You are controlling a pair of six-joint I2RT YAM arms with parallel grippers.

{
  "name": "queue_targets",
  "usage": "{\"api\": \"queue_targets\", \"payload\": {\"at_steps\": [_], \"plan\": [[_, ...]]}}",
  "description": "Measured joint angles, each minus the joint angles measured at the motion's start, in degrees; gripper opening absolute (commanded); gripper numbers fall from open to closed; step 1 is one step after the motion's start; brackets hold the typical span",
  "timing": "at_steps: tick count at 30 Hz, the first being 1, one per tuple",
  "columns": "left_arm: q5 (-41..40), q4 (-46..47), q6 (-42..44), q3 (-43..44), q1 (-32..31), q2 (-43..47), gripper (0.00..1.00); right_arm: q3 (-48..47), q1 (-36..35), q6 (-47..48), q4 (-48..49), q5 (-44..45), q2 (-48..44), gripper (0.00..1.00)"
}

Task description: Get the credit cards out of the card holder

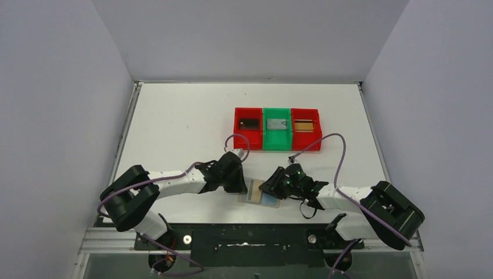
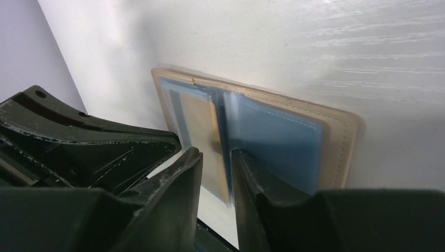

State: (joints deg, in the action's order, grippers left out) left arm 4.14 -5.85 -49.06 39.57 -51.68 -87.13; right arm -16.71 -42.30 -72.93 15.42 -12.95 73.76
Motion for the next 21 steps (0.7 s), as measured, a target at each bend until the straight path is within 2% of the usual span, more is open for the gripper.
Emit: {"api": "queue_targets", "payload": {"at_steps": [3, 8, 15, 17, 21], "plan": [[0.04, 0.02, 0.0, 0.0, 0.0, 0.0, 0.02, -0.02, 0.0, 0.15, 0.92, -0.42, 0.2, 0.32], [0.17, 0.02, 0.0, 0.0, 0.0, 0.0, 0.02, -0.04, -0.07, 0.2, 3.15, -1.53, 2.32, 0.23], [0.02, -0.09, -0.04, 0.02, 0.02, 0.0, 0.02, -0.2, -0.11, 0.24, 3.26, -1.31, 3.08, 0.08], [-0.15, -0.2, -0.13, 0.04, 0.0, 0.02, 0.02, -0.2, -0.11, 0.24, 2.67, -1.03, 2.62, 0.01], [-1.05, -0.79, -0.31, 0.13, -0.04, 0.24, 0.07, -0.2, 0.02, 0.33, 1.05, -0.7, 0.33, 0.0]]}}
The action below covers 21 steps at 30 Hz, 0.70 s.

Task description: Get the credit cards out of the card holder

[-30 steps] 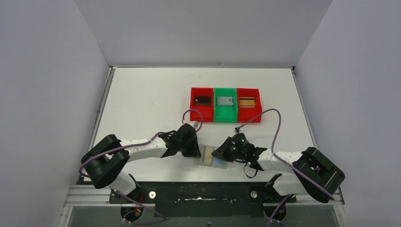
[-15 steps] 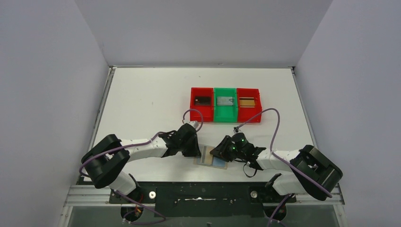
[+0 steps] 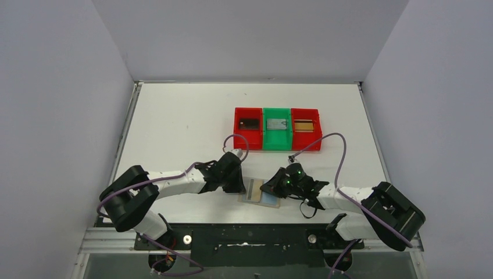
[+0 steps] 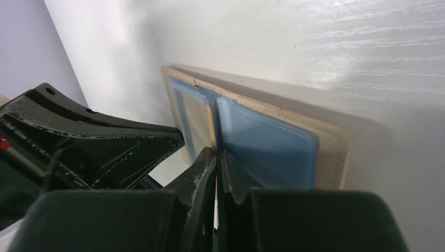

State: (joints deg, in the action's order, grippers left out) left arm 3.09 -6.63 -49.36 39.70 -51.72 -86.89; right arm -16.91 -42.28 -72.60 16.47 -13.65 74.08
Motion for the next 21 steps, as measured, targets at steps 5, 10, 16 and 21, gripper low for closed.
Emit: {"api": "queue_targets", "payload": {"at_steps": [5, 10, 16, 21], "plan": [[-2.05, -2.32, -0.07, -0.02, 0.0, 0.24, 0.16, 0.0, 0.46, 0.02, -1.36, 0.35, -1.7, 0.01], [-2.86, -3.58, 0.37, 0.0, -0.02, 1.97, 0.37, 0.0, 0.63, 0.13, -1.62, 0.33, -1.53, 0.04], [-1.22, -0.33, 1.22, 0.48, 0.0, 4.61, 0.44, 0.0, 0.63, 0.07, -1.25, 0.09, 0.79, 0.06], [0.68, 0.33, 2.93, 3.98, -0.22, 0.24, 0.34, -0.02, 0.63, 0.09, -0.7, 0.07, 0.96, 0.07]]}}
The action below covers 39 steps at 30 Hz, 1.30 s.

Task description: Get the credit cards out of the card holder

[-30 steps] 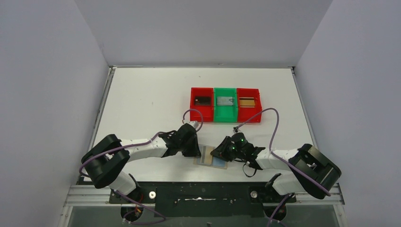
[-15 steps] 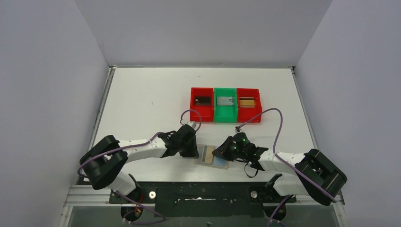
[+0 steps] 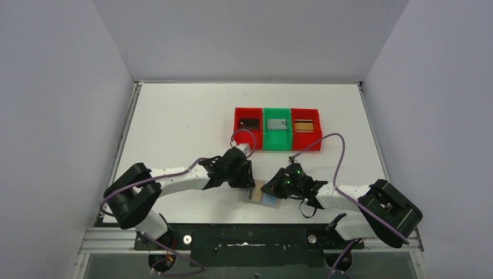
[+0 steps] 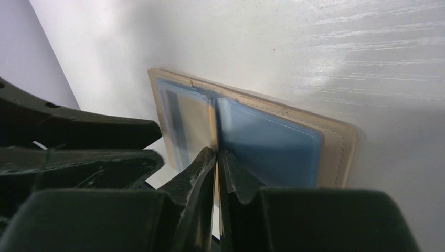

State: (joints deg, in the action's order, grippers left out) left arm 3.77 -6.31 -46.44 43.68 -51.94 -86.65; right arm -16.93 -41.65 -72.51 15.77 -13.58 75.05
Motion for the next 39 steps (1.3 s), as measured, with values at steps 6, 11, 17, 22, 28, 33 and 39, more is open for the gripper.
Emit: {"api": "queue_targets", "payload": {"at_steps": [6, 11, 17, 22, 28, 33, 39], "plan": [[-2.23, -2.93, 1.38, 2.99, -1.66, -4.63, 0.18, 0.0, 0.07, -0.02, 0.02, -0.02, 0.0, 0.15], [-5.25, -4.9, 1.55, 3.63, -2.6, -5.11, 0.09, 0.0, 0.37, -0.22, 0.33, -0.26, -0.11, 0.29], [-6.75, -5.11, 0.59, 3.5, -3.1, -5.07, 0.0, 0.02, 0.37, -0.22, 0.39, -0.39, -1.46, 0.33], [-7.02, -4.98, -0.22, 3.23, -3.28, -4.85, 0.0, 0.46, 0.37, -0.2, 0.44, -0.85, -1.55, 0.32], [-7.43, -5.07, -1.03, 3.19, -3.48, -4.74, 0.0, 0.59, -0.17, 0.02, 0.42, -1.51, -1.27, 0.19], [-7.58, -5.25, -1.2, 2.93, -3.48, -4.39, 0.0, 0.44, -0.57, 0.07, 0.46, -1.4, 0.13, 0.07], [-8.04, -5.57, -2.01, 2.23, -3.56, -3.65, 0.0, 0.22, -0.7, 0.28, -0.96, -0.48, -1.01, 0.1]]}}
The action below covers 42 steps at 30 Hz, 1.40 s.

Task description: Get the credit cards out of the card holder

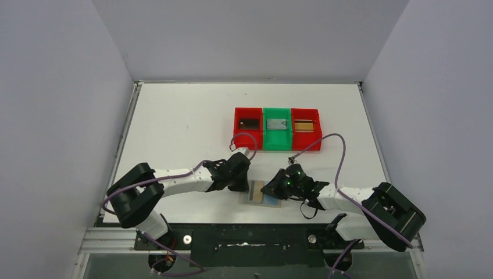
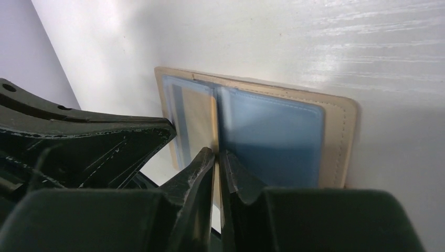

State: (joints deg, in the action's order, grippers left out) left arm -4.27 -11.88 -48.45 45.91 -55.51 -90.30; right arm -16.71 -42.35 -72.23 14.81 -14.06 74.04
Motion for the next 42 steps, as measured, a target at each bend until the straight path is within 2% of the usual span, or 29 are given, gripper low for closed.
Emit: {"api": "queue_targets", "payload": {"at_steps": [8, 9, 15, 20, 25, 31, 36, 42], "plan": [[-0.22, -0.5, -0.61, -0.57, -0.26, 0.74, 0.0, 0.0, 1.18, 0.9, -4.0, 1.36, -5.35, 0.12], [-0.24, -0.55, -0.63, -0.59, -0.28, 0.76, 0.0, 0.0, 1.31, 1.03, -4.22, 1.42, -5.68, 0.17], [-0.33, -1.27, -0.61, -0.59, -0.28, 1.09, 0.01, 0.0, 1.51, 1.11, -4.72, 1.51, -5.79, 0.27], [-0.5, -2.25, -0.57, -0.74, -0.28, 1.75, 0.09, -1.6, 1.51, 3.1, -8.24, 2.4, -5.79, 0.37], [-1.4, -3.67, -0.52, -1.55, -0.26, 3.98, 0.19, -10.19, 2.45, 7.76, -16.74, 6.23, -5.81, 0.43], [-2.01, -3.76, -0.63, -2.1, -0.11, 8.22, 0.31, -19.15, 8.46, 14.64, -23.98, 10.03, -5.92, 0.59], [-2.38, -3.76, -0.79, -4.22, 0.74, 11.76, 0.4, -22.67, 14.03, 19.43, -27.85, 10.38, -5.33, 0.67], [-2.45, -3.8, -1.18, -5.84, 2.12, 13.97, 0.46, -29.49, 17.42, 24.41, -29.9, 9.88, 0.04, 0.76]]}}
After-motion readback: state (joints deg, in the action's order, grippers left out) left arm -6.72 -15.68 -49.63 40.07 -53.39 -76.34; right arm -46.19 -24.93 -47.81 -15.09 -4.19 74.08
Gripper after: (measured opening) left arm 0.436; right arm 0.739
